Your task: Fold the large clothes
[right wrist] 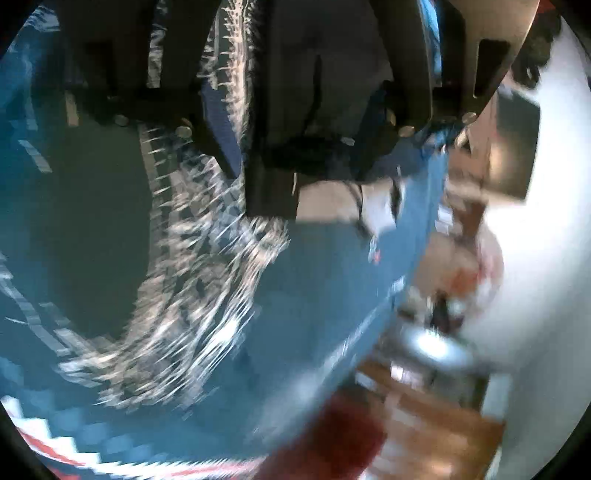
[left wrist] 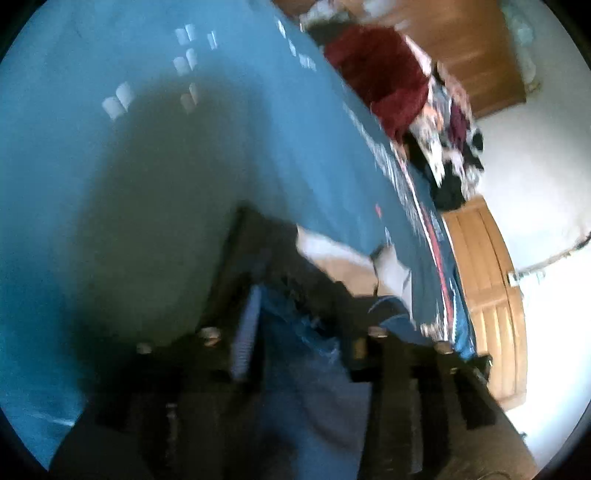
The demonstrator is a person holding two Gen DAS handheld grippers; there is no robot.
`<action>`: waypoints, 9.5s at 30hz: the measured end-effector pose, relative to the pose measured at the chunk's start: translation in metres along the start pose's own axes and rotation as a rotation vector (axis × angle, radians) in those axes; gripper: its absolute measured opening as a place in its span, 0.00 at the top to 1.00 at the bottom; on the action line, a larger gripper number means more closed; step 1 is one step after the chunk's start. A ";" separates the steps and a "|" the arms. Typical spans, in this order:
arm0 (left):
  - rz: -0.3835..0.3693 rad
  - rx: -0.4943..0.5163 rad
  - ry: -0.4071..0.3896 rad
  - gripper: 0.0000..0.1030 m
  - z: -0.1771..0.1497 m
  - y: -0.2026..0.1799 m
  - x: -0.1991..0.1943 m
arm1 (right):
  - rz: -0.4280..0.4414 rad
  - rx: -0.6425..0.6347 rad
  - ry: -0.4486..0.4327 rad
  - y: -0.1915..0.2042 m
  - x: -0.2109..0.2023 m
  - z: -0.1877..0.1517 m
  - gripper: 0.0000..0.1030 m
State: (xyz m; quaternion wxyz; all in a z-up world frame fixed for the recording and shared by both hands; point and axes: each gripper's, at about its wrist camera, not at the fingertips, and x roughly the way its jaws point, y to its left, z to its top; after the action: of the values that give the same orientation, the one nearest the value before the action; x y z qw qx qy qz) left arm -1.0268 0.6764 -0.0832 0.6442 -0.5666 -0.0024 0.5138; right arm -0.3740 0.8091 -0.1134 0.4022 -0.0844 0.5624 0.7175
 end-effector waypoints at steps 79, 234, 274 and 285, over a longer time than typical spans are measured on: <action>0.115 -0.029 -0.089 0.50 -0.192 0.009 -0.156 | -0.414 -0.687 0.108 0.121 -0.046 -0.348 0.26; 0.177 0.931 0.201 0.53 -0.290 -0.188 0.013 | -0.197 -0.403 0.095 0.025 -0.039 -0.195 1.00; 0.349 0.715 0.012 0.73 -0.074 -0.169 0.153 | 0.048 -0.276 0.018 -0.019 -0.056 -0.207 1.00; 0.293 1.008 0.158 0.37 -0.146 -0.191 0.169 | 0.068 -0.266 0.019 -0.029 -0.056 -0.203 1.00</action>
State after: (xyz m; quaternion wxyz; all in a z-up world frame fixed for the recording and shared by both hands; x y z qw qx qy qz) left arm -0.7361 0.7152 -0.0938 0.7562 -0.2180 0.3727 0.4917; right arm -0.3846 0.6058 -0.1742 0.3578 -0.1245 0.4686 0.7980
